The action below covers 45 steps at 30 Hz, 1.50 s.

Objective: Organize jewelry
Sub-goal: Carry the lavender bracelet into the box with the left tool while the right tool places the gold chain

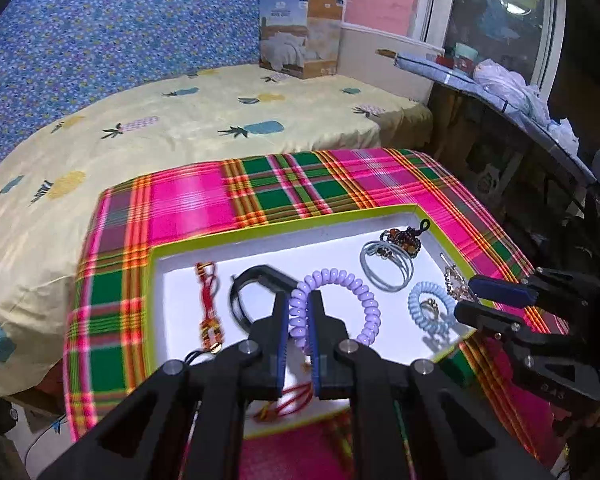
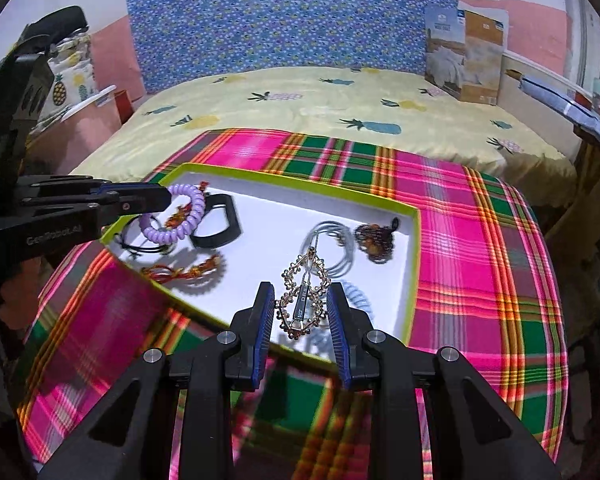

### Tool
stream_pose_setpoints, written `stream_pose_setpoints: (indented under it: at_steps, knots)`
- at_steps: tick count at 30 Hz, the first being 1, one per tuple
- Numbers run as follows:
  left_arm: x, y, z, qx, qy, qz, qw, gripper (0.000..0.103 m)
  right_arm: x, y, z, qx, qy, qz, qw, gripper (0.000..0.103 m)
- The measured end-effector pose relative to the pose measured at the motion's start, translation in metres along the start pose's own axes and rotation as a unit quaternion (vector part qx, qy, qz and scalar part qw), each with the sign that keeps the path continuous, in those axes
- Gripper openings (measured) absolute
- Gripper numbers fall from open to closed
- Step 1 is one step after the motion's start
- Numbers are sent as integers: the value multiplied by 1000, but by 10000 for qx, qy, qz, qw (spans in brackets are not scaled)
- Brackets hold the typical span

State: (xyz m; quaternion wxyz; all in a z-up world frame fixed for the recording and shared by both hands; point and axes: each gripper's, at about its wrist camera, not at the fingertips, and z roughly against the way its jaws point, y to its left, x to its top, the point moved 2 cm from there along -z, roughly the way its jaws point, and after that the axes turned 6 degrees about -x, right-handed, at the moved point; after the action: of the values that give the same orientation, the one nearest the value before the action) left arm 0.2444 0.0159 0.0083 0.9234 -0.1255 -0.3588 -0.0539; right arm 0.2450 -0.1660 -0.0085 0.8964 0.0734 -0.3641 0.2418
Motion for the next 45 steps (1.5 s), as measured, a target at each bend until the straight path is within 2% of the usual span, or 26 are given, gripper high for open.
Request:
stream_pose_setpoints:
  at_steps: [10,20,27,31,33,40,45]
  knots:
    - [0,-17,-44,-139,361,-149,9991,10,4,-18,-22,-108,151,-68,9998,28]
    - [-4,-19,-59,-173,580,-235,9979,10,5,-24,-50,-153,437,-94,9989,28]
    - [-9,-21,-63,-138,616,-296,9976,11,4,-22,-52,-109,485,-39,9988,28]
    - [-9,-23,-57,-125,566,-324,9978,12,3,-22,-48,-153,459,-50,9988,32]
    - [-9,-23,-51,-119,504,-323,9981,16,2,-23,-43,-135,404,-103,9990,37]
    - [-13,-22,-14,-46,199,-189,9996,19,-1,-23,-9,-177,154,-364,9991,37]
    - [-30,-24,22,10,-44,-54,10000,20,-11,-15,29,-267,-6,-540,9982,37]
